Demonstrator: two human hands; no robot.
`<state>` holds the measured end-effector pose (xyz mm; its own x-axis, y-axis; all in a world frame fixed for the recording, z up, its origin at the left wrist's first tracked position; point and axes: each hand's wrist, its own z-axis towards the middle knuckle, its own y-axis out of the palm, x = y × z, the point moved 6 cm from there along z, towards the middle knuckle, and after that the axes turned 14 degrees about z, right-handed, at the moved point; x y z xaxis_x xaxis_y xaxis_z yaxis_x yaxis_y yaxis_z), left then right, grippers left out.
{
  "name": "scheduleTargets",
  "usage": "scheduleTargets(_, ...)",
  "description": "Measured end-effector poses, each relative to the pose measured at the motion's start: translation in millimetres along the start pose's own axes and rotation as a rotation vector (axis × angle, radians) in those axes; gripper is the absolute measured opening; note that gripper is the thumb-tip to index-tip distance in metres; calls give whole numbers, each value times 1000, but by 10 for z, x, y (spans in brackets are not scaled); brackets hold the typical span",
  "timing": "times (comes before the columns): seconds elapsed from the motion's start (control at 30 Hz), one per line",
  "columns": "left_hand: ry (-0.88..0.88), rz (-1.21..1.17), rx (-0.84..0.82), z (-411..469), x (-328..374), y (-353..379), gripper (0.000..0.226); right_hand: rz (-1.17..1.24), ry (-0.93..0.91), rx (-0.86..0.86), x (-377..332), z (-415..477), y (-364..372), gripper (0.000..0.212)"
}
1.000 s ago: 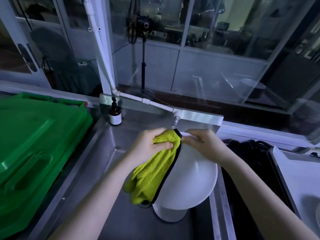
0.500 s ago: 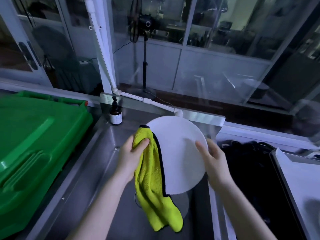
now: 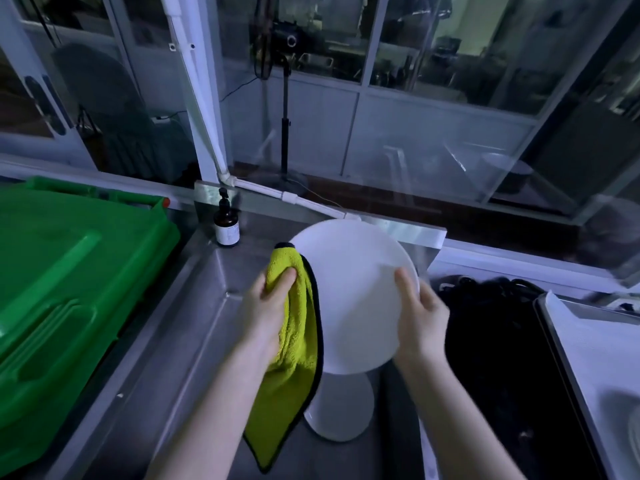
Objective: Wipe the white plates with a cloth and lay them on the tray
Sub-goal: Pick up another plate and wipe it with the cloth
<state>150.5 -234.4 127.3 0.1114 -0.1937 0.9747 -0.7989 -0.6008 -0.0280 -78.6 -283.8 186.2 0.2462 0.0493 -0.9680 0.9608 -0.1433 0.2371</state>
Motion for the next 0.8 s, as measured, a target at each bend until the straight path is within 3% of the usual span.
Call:
scheduleTargets(0.07,-25,-23,23,8,-37,-46,18,-9,11,-20,126,-49,11,47)
scheduleTargets(0.17,51,15,-37,31,59,-118,7,-183,-66,-273,-88,81,99,53)
scheduleTargets(0.27,243,140,-270,-18,312,-10,8,-488,-118,-572,-330,191,301,38)
scheduleTargets(0.37,371,292,-494,-135,487,175,20,-632,-93,-744,-328,164,440,60)
scheduleTargets(0.47,316,187,-448,-128,439,147,19,-555,-112,-643,-370,180,340,62)
scheduleTargets(0.63,-50,-98,-30,-26,5,-21,11,43,97,-23,15,43,37,32)
scheduleTargets(0.7,-93,-90,6,-12,-70,-51,9,34,145,-8,166,-19,37,30)
scheduleTargets(0.8,-33,-57,-39,15,-27,-131,6,-156,9,-249,-42,106,101,41)
